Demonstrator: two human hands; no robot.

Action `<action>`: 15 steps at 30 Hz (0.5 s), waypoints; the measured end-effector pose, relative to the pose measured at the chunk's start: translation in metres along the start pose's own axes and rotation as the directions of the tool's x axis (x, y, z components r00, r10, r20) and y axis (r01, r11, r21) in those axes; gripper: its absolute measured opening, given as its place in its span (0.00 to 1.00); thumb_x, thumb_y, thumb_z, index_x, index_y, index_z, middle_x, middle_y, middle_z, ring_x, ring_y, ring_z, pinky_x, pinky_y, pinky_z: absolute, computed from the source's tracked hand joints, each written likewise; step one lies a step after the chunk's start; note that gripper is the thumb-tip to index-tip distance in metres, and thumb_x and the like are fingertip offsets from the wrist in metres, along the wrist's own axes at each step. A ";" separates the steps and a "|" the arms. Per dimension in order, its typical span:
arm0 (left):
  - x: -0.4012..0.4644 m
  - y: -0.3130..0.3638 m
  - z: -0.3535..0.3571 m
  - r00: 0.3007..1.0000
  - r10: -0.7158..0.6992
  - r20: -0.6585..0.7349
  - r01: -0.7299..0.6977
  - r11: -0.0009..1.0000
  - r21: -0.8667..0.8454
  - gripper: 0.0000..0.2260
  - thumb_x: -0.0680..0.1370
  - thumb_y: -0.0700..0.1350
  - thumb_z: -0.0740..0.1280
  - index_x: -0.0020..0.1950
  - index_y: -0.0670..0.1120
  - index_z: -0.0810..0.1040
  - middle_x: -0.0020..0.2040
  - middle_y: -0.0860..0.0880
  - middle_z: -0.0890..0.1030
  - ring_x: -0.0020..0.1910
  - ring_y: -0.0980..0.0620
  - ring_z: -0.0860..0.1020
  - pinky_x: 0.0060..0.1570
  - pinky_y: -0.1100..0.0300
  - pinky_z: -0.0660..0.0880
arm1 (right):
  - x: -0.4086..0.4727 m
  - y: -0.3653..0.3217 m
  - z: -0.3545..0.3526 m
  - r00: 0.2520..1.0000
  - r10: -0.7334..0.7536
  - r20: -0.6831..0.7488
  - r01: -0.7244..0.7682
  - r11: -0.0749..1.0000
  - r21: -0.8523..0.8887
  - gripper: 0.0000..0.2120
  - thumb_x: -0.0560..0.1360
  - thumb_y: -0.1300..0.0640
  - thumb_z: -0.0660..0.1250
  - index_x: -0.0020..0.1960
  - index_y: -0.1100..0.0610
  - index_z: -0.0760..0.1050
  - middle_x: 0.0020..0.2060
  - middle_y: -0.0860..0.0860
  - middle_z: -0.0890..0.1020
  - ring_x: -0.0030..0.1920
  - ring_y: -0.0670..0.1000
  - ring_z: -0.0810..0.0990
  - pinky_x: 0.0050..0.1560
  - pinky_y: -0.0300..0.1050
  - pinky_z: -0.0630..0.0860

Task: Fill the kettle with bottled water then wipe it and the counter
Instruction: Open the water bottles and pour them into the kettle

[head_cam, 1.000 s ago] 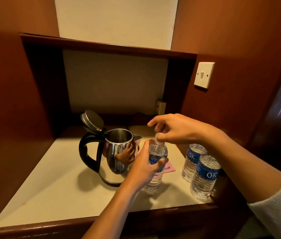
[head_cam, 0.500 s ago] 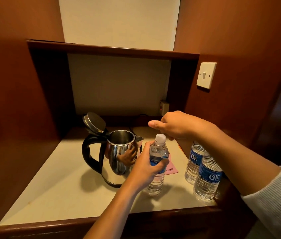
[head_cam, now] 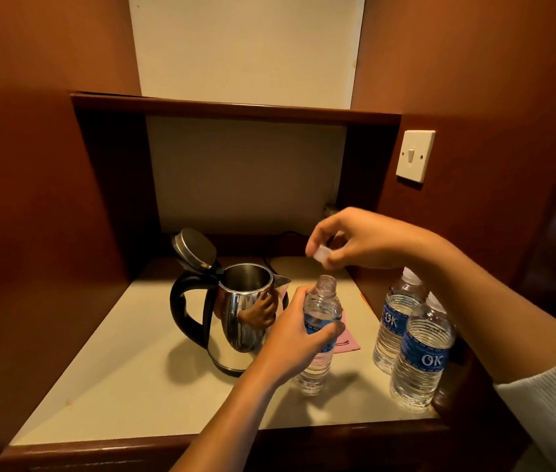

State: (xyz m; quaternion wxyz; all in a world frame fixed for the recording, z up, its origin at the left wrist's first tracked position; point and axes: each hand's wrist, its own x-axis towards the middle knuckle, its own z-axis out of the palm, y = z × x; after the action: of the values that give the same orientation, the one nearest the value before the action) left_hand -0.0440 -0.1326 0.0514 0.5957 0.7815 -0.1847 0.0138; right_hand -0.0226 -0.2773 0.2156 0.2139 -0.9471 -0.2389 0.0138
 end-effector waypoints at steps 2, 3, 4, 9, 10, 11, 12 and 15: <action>-0.001 0.003 -0.001 1.000 0.011 -0.024 -0.011 1.000 -0.013 0.27 0.74 0.56 0.73 0.69 0.61 0.65 0.63 0.58 0.76 0.60 0.60 0.77 0.56 0.63 0.77 | 0.000 0.004 -0.004 0.991 0.020 -0.132 0.002 0.987 0.163 0.09 0.76 0.54 0.73 0.55 0.47 0.80 0.48 0.45 0.83 0.48 0.45 0.83 0.45 0.39 0.80; 0.000 0.006 -0.002 0.998 0.025 -0.051 -0.027 0.999 -0.022 0.29 0.73 0.58 0.72 0.71 0.62 0.63 0.65 0.57 0.74 0.62 0.59 0.76 0.59 0.59 0.77 | 0.000 0.005 -0.003 0.980 0.048 -0.191 -0.004 0.974 0.226 0.11 0.76 0.51 0.72 0.57 0.49 0.80 0.46 0.46 0.84 0.45 0.45 0.84 0.42 0.39 0.80; 0.001 0.011 -0.003 0.994 0.054 -0.092 -0.055 0.998 -0.015 0.31 0.74 0.59 0.72 0.73 0.62 0.62 0.67 0.57 0.73 0.64 0.59 0.75 0.61 0.57 0.77 | 0.001 0.007 0.001 0.969 0.083 -0.233 -0.016 0.961 0.275 0.13 0.76 0.49 0.72 0.58 0.49 0.79 0.45 0.46 0.85 0.44 0.45 0.85 0.40 0.39 0.79; 0.013 0.040 -0.020 0.903 0.263 -0.340 -0.236 0.965 0.117 0.25 0.74 0.55 0.72 0.70 0.57 0.69 0.62 0.57 0.78 0.63 0.57 0.77 0.61 0.51 0.77 | -0.001 0.016 0.027 0.951 0.206 -0.229 -0.071 0.870 0.488 0.19 0.75 0.45 0.72 0.62 0.49 0.76 0.45 0.47 0.86 0.44 0.44 0.85 0.40 0.39 0.74; 0.014 0.045 -0.023 0.886 0.303 -0.352 -0.267 0.952 0.148 0.22 0.75 0.51 0.72 0.68 0.55 0.72 0.60 0.56 0.79 0.60 0.57 0.78 0.59 0.51 0.79 | -0.001 0.017 0.031 0.952 0.214 -0.219 -0.072 0.853 0.517 0.20 0.75 0.45 0.72 0.64 0.50 0.75 0.47 0.48 0.86 0.45 0.45 0.85 0.41 0.39 0.73; 0.015 0.049 -0.026 0.874 0.332 -0.354 -0.286 0.942 0.178 0.19 0.76 0.48 0.73 0.66 0.53 0.74 0.58 0.56 0.80 0.58 0.57 0.79 0.57 0.52 0.79 | -0.001 0.017 0.034 0.955 0.214 -0.207 -0.071 0.838 0.542 0.20 0.75 0.46 0.72 0.64 0.50 0.75 0.48 0.48 0.86 0.46 0.45 0.85 0.42 0.39 0.73; 0.015 0.052 -0.029 0.869 0.346 -0.355 -0.291 0.936 0.200 0.16 0.77 0.45 0.72 0.64 0.52 0.76 0.56 0.56 0.81 0.56 0.58 0.80 0.56 0.53 0.80 | 0.000 0.017 0.037 0.957 0.212 -0.196 -0.066 0.822 0.566 0.20 0.75 0.46 0.72 0.64 0.51 0.75 0.48 0.48 0.85 0.47 0.45 0.85 0.43 0.39 0.73; 0.014 0.057 -0.035 0.866 0.345 -0.363 -0.292 0.936 0.195 0.12 0.77 0.43 0.72 0.60 0.50 0.79 0.53 0.56 0.83 0.53 0.58 0.81 0.53 0.55 0.81 | -0.001 0.015 0.044 0.959 0.206 -0.195 -0.042 0.783 0.621 0.19 0.75 0.46 0.71 0.63 0.52 0.77 0.49 0.49 0.85 0.49 0.46 0.85 0.45 0.39 0.76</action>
State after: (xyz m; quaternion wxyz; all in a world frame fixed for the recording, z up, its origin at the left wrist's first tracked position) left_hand -0.0418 -0.1160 0.1176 0.5565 0.7594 -0.1873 0.2802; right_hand -0.0220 -0.2722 0.1692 0.5353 -0.8346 -0.1289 -0.0164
